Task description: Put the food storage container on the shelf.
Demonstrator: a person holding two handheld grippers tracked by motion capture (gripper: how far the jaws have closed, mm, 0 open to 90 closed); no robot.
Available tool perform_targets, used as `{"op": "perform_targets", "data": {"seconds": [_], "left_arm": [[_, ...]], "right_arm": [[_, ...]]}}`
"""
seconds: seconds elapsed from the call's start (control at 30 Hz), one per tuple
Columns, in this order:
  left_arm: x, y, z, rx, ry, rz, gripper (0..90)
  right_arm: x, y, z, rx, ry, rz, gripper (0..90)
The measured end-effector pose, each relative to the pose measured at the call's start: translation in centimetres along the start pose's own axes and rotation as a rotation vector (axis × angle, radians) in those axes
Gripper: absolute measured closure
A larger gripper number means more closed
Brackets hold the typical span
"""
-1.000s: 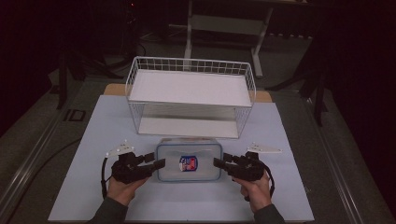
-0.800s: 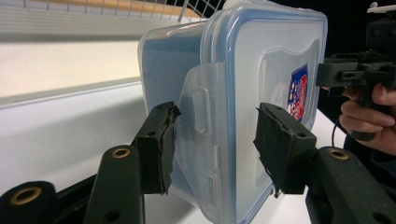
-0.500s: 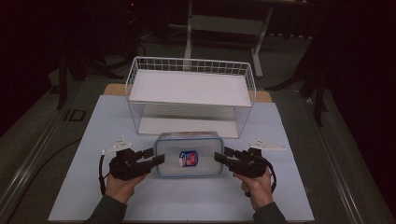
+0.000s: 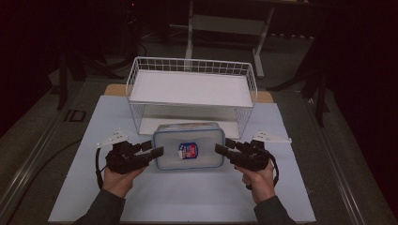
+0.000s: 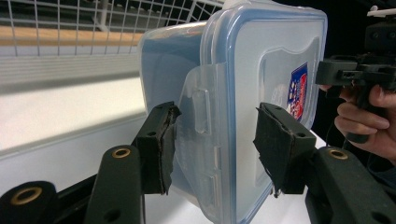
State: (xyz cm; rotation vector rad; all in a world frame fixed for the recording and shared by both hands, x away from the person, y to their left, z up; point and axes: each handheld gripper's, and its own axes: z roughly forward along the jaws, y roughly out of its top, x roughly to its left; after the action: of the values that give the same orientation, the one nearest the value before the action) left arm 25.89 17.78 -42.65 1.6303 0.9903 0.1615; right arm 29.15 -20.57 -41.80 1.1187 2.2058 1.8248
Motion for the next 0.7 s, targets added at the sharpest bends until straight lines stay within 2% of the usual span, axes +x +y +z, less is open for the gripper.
{"op": "perform_targets", "data": {"seconds": [0.33, 0.7], "left_arm": [[-0.1, 2.3, -0.3, -0.027, -0.001, 0.02, 48.8], [-0.7, 5.3, -0.8, -0.063, 0.01, 0.07, 48.8]], "right_arm": [[0.2, 2.3, -0.1, -0.034, 0.003, -0.028, 51.7], [0.5, 4.7, -0.3, -0.077, 0.012, -0.056, 51.7]]}}
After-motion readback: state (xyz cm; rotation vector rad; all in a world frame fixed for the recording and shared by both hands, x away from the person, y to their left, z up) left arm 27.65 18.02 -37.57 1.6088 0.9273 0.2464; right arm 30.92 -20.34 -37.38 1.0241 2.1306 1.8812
